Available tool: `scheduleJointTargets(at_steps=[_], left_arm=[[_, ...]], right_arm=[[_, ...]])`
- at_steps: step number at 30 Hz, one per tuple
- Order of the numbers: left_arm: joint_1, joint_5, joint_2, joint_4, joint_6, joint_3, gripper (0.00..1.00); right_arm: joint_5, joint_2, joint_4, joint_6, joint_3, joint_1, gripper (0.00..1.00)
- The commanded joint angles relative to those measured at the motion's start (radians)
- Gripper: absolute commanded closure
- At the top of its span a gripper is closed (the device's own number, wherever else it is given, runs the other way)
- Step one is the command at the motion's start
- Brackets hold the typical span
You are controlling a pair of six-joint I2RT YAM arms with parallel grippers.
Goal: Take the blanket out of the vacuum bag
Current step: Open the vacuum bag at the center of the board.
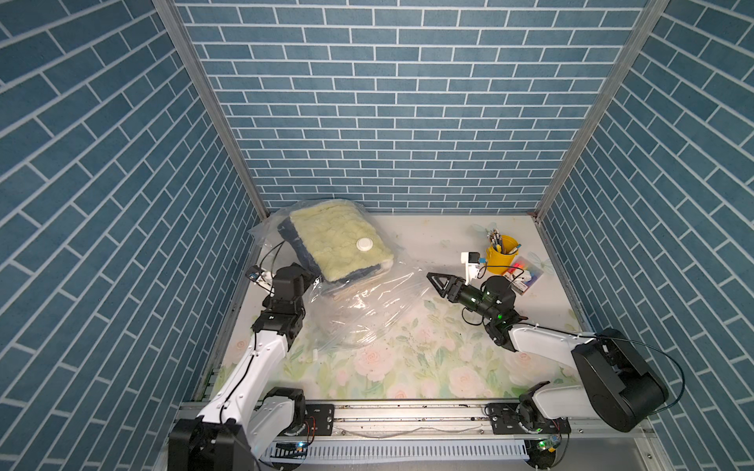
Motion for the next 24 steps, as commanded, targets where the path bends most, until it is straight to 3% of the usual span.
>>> scheduleJointTargets(at_steps=[1, 7, 12, 24], left_arm=[[0.069, 0.165, 0.086, 0.162, -0.05, -0.023, 0.02], [0.095, 0.32, 0.253, 0.366, -0.09, -0.043, 0.07], [0.095, 0.384, 0.332, 0.513, -0.127, -0.064, 0.12], [0.067, 0.472, 0.57, 0.833, -0.212, -0.042, 0.17]], right_arm=[[-0.031, 0.012, 0.131, 0.095, -0.02, 0.037, 0.35], [-0.034, -0.012, 0.157, 0.151, -0.068, 0.074, 0.32], [-0.044, 0.006, 0.187, 0.183, -0.069, 0.105, 0.31], [-0.118, 0.319, 0.38, 0.28, 0.123, 0.117, 0.31]])
